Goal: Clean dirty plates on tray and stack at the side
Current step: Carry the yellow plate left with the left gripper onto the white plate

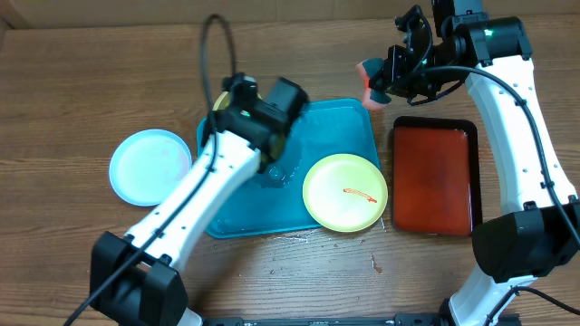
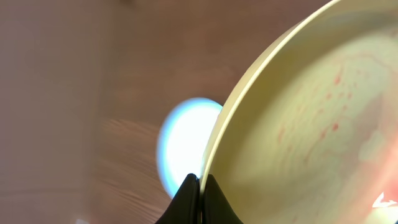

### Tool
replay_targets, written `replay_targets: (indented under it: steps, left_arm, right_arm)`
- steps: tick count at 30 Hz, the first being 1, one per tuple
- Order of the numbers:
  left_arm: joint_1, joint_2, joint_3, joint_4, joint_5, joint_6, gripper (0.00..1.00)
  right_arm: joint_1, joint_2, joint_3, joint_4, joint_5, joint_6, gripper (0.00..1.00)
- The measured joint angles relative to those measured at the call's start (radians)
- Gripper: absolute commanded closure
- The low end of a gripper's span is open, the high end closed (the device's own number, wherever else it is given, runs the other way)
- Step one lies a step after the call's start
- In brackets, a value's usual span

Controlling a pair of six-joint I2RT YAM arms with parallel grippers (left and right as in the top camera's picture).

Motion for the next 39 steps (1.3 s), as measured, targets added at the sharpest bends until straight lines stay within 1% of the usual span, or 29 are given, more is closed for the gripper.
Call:
replay_targets:
  steps: [3,7,11,13,16,20,22,23,24,26,29,33,36,39]
  left_arm:
    - [0.088,0.0,0.0,0.013,0.174,0.006,0.95]
    - [0.259,-0.002,0.0,0.053,0.449,0.059,0.95]
    - [0.49,-0.005,0.0,0.087,0.772,0.13,0.96]
    - [0.612,-0.006,0.0,0.089,0.898,0.16,0.95]
    - [0.801,-0.006,-0.003,0.084,1.038,0.208,0.96]
    - [0.998,-0.019,-0.059,0.113,1.131,0.239,0.96]
    - [1.094,-0.026,-0.124,0.159,1.157,0.249,0.96]
    - [1.153,-0.027,-0.177,0.207,1.176,0.254,0.96]
    - [1.161,-0.027,-0.186,0.214,1.176,0.255,0.96]
    - [1.218,-0.028,-0.259,0.301,1.197,0.256,0.96]
    - [1.262,-0.028,-0.357,0.438,1.212,0.248,0.96]
    - [1.26,-0.028,-0.441,0.555,1.223,0.229,0.96]
    - [1.254,-0.028,-0.475,0.605,1.222,0.206,0.96]
    - [1.245,-0.028,-0.487,0.615,1.221,0.196,0.96]
  right_arm:
    - [0.0,0.0,0.0,0.0,0.0,0.0,0.96]
    - [0.0,0.0,0.0,0.0,0.0,0.0,0.96]
    - [0.0,0.0,0.0,0.0,0.0,0.0,0.96]
    - [0.0,0.0,0.0,0.0,0.0,0.0,0.96]
    - [0.0,0.0,0.0,0.0,0.0,0.0,0.96]
    - [0.0,0.0,0.0,0.001,0.0,0.0,0.96]
    - [0.0,0.0,0.0,0.003,0.0,0.0,0.96]
    - [0.0,0.0,0.0,0.003,0.001,0.0,0.96]
    - [0.0,0.0,0.0,0.004,0.0,0.0,0.96]
    - [0.0,0.0,0.0,0.003,0.001,0.0,0.96]
    - [0.0,0.0,0.0,0.004,0.002,0.0,0.96]
    - [0.0,0.0,0.0,0.004,0.003,0.0,0.96]
    - [0.0,0.0,0.0,0.003,0.003,0.0,0.96]
    - [0.0,0.0,0.0,0.003,0.003,0.0,0.95]
